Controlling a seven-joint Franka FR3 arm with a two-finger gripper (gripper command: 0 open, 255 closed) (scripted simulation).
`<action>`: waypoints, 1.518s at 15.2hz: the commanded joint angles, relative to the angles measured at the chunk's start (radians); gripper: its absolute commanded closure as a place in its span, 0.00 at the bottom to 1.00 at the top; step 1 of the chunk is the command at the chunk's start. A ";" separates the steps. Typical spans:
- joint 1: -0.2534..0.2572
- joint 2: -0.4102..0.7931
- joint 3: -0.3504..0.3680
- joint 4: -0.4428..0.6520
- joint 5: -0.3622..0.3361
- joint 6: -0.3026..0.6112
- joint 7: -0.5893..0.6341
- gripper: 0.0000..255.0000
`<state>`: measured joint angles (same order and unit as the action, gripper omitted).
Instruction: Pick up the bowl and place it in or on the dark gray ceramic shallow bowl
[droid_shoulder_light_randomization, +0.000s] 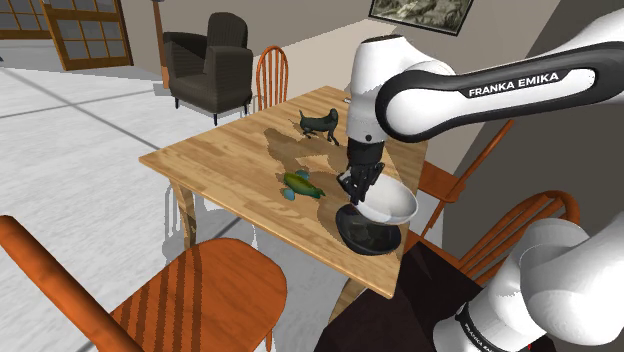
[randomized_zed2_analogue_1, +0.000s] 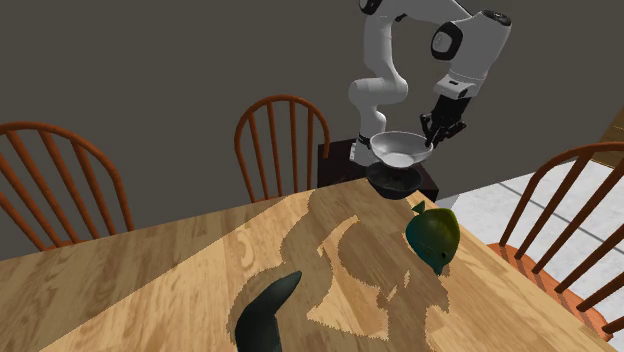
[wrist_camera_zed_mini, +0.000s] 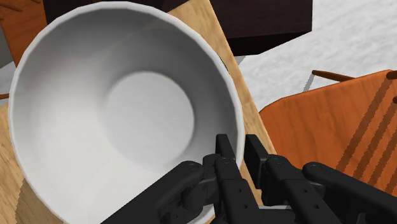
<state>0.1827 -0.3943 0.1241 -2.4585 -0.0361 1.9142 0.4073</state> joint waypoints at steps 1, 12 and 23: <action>0.000 0.006 0.001 -0.020 0.000 0.027 0.003 1.00; -0.002 0.064 0.007 -0.092 -0.007 0.156 0.016 1.00; -0.002 0.064 0.007 -0.092 -0.007 0.156 0.016 0.00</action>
<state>0.1807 -0.3305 0.1306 -2.5503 -0.0435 2.0701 0.4236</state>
